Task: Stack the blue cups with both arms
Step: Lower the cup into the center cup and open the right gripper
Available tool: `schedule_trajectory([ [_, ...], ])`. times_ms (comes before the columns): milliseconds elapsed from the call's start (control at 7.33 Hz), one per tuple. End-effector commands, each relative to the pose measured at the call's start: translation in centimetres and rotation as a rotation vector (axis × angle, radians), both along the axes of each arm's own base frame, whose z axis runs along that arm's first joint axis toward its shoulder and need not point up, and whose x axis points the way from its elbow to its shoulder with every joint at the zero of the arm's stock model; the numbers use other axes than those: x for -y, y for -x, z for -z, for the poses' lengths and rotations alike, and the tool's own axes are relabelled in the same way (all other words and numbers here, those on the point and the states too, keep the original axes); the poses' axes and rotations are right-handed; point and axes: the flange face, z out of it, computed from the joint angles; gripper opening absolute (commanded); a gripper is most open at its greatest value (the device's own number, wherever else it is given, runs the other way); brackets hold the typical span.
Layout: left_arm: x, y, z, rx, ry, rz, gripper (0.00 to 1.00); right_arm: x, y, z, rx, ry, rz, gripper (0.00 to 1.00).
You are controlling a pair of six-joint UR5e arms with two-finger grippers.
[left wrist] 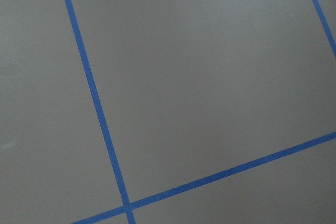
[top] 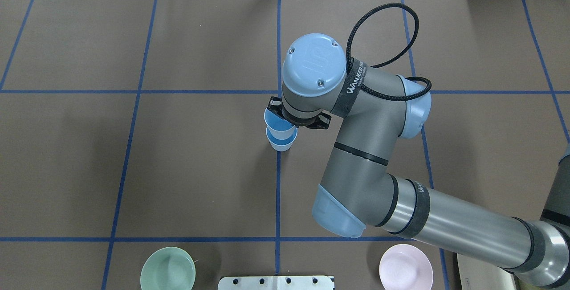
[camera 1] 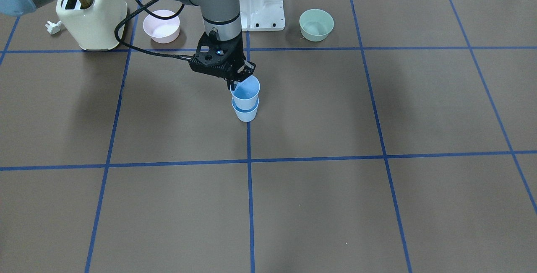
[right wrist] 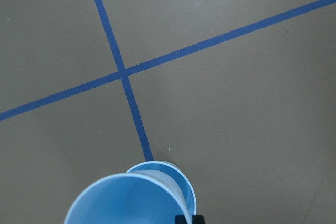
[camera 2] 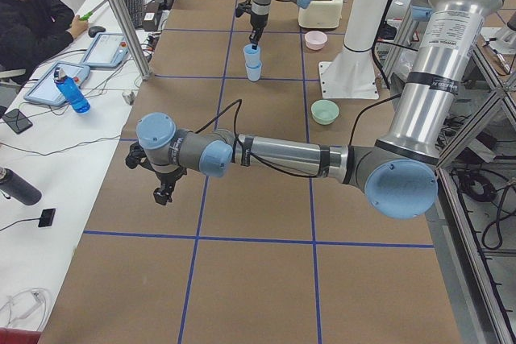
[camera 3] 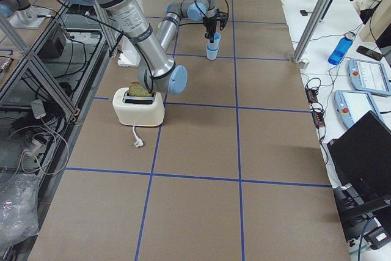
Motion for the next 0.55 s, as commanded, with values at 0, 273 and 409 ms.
schedule_trajectory([
  [0, 0.12, -0.01, -0.29, 0.0, -0.001, 0.0, 0.98, -0.15, 0.21, -0.31, -0.002, -0.003, -0.001, 0.0],
  [273, 0.13, -0.01, -0.37, 0.0, 0.001, 0.0, 0.98, -0.19, 0.25, -0.11, -0.001, -0.008, -0.003, 0.0],
  [409, 0.19, -0.01, -0.49, 0.0, 0.002, 0.0, 0.98, -0.24, 0.36, -0.15, -0.001, -0.009, 0.0, 0.0],
])
